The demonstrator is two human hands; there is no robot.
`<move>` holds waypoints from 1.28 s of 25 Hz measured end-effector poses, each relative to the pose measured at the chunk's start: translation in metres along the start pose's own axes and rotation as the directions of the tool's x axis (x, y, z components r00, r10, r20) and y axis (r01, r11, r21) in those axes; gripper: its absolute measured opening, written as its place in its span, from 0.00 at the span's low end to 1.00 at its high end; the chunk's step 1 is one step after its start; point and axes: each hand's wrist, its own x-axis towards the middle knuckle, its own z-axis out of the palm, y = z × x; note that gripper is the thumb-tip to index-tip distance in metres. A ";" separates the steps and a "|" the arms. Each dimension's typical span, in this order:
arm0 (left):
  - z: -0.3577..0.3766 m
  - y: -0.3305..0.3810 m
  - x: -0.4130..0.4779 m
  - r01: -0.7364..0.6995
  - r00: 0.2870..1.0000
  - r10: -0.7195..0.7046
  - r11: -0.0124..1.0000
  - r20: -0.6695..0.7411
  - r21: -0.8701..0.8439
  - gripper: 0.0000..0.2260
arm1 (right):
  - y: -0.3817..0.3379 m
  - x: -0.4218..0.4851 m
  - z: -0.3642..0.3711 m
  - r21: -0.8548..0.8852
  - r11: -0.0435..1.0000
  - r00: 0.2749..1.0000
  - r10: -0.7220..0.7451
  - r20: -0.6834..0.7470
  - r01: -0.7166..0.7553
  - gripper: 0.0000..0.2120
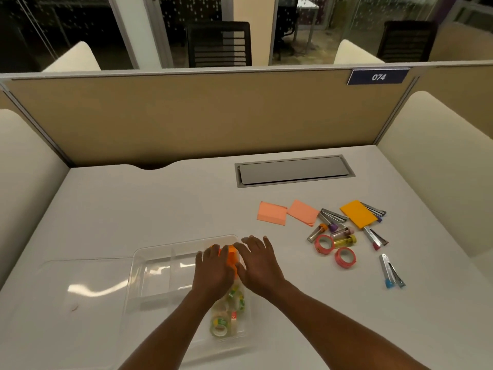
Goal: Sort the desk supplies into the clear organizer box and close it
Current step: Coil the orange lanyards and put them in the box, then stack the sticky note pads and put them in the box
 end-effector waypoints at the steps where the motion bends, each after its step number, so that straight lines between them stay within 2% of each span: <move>1: -0.002 0.007 -0.002 -0.017 0.999 0.016 1.000 -0.034 -0.016 0.25 | 0.006 -0.007 -0.002 0.001 1.000 0.999 0.026 -0.031 -0.026 0.23; 5: -0.002 0.048 -0.002 -0.081 0.991 0.068 0.991 -0.115 -0.105 0.28 | 0.043 -0.040 -0.014 0.016 0.992 0.989 0.126 -0.075 -0.125 0.21; 12: 0.014 0.134 0.013 -0.136 0.991 0.133 0.985 -0.029 -0.110 0.29 | 0.127 -0.094 -0.037 -0.004 0.962 0.962 0.275 -0.001 -0.275 0.21; 17: 0.022 0.189 0.031 -0.201 0.975 0.204 0.979 0.083 -0.041 0.27 | 0.196 -0.119 -0.057 -0.036 0.942 0.943 0.333 -0.027 -0.333 0.19; 22: 0.027 0.224 0.059 -0.145 0.956 0.182 0.975 0.232 -0.168 0.24 | 0.251 -0.113 -0.074 -0.030 0.928 0.927 0.373 0.039 -0.372 0.19; 25: 0.029 0.234 0.078 -0.078 0.975 0.127 0.964 0.183 -0.252 0.23 | 0.279 -0.099 -0.085 0.070 0.913 0.915 0.402 0.024 -0.402 0.19; 28: 0.033 0.238 0.099 -0.017 0.991 0.055 0.958 0.123 -0.286 0.22 | 0.312 -0.079 -0.098 0.202 0.833 0.850 0.527 -0.009 -0.514 0.16; 32: 0.039 0.244 0.122 -0.005 0.994 0.033 0.964 0.101 -0.265 0.23 | 0.360 -0.047 -0.109 0.205 0.728 0.749 0.662 0.039 -0.654 0.17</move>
